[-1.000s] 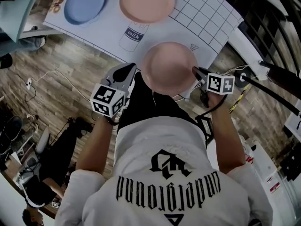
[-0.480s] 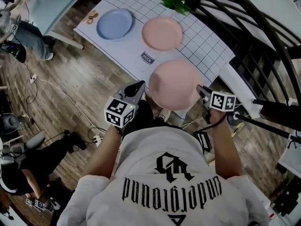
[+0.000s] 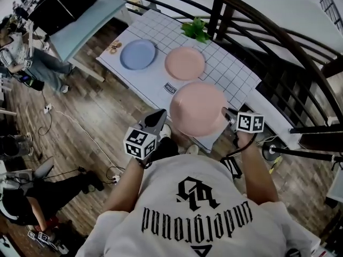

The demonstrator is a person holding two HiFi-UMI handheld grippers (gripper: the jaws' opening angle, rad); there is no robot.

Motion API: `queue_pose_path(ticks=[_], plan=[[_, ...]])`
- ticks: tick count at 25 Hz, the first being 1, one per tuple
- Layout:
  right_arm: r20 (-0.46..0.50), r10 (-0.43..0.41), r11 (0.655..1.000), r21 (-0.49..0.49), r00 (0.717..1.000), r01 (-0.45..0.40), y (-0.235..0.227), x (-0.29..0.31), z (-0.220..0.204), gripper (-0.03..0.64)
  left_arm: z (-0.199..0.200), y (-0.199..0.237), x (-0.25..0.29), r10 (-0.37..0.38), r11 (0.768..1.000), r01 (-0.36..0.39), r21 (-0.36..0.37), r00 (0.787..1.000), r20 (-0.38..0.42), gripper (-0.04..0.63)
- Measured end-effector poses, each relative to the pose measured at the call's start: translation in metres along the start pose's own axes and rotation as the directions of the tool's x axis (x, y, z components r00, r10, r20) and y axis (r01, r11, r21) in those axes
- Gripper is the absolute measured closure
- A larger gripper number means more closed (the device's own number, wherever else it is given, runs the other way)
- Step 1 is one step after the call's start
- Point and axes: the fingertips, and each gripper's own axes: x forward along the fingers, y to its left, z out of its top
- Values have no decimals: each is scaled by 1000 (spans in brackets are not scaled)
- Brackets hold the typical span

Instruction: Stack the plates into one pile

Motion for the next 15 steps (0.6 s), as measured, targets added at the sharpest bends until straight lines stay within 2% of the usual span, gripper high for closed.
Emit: queue_pose_path(ticks=[7,15], plan=[[30,2,1000,8,1000,-3,12,4,10,597,16,16,-9,-1,999,0,36,1000,3,546],[74,-38,999,38,997,36,43,42,30,598,21,74,-8,-78,996,79,52,997,-26,546]])
